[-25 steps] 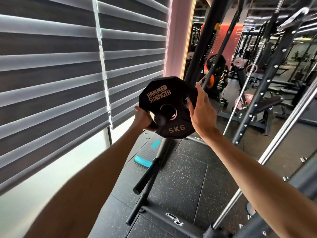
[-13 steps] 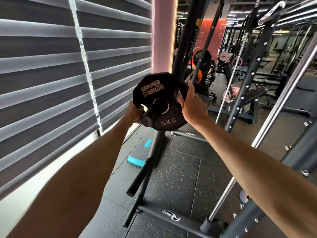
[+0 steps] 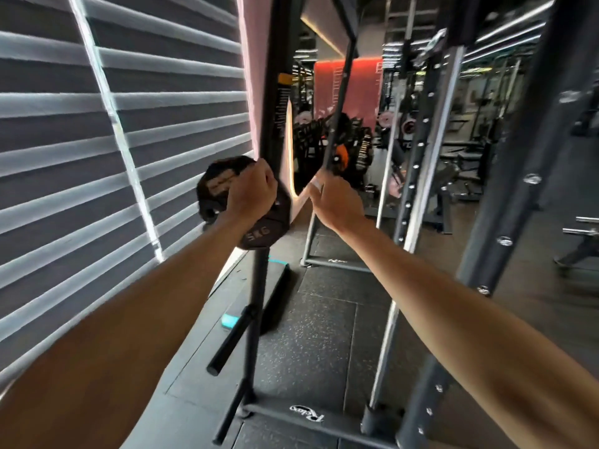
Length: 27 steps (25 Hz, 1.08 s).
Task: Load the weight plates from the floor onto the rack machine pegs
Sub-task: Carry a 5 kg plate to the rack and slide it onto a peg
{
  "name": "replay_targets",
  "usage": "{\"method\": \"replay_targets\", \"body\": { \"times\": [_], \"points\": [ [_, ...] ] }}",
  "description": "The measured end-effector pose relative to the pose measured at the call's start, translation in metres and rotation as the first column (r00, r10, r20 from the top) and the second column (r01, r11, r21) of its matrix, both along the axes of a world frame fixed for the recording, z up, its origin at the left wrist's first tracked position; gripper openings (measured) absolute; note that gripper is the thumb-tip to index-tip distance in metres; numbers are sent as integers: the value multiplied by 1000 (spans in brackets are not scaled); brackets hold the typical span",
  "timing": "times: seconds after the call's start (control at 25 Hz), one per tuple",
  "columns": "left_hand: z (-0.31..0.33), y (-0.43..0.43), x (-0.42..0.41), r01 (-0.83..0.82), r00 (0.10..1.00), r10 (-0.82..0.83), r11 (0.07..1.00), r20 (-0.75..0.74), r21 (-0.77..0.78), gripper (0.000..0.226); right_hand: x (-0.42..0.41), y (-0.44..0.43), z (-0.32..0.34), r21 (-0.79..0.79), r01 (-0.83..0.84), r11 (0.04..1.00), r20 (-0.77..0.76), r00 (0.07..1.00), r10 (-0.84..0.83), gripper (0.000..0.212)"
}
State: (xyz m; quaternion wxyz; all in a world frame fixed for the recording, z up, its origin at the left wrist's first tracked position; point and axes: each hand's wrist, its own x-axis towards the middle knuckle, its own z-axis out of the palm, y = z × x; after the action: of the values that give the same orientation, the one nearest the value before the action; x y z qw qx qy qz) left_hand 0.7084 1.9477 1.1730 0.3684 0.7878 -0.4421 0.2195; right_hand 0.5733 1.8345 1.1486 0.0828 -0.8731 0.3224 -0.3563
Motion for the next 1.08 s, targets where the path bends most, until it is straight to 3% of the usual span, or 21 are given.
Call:
{"method": "replay_targets", "body": {
  "times": [0.08,0.24,0.4,0.6,0.88,1.08],
  "points": [
    [-16,-30,-54,116,993,-112,986,-43,121,19,-66,-19,-17,47,21,999,-2,1000,-21,35],
    [-78,-91,-199,327,941,-269,876,-203,355,17,-231,-59,-82,193,214,958,-179,967,-180,33],
    [-159,-143,-372,518,854,-427,647,-297,560,21,-398,-87,-157,313,350,883,-354,905,-234,34],
    [-242,-186,-550,563,773,-533,327,-344,759,24,-568,-99,-245,491,412,767,-550,830,-94,26],
    [-335,-268,-653,582,681,-491,-89,-544,808,22,-700,-153,-334,605,522,601,-623,781,-52,37],
    [-404,-367,-669,549,704,-396,-223,-589,806,26,-735,-242,-390,635,544,549,-660,751,20,38]
  ]
}}
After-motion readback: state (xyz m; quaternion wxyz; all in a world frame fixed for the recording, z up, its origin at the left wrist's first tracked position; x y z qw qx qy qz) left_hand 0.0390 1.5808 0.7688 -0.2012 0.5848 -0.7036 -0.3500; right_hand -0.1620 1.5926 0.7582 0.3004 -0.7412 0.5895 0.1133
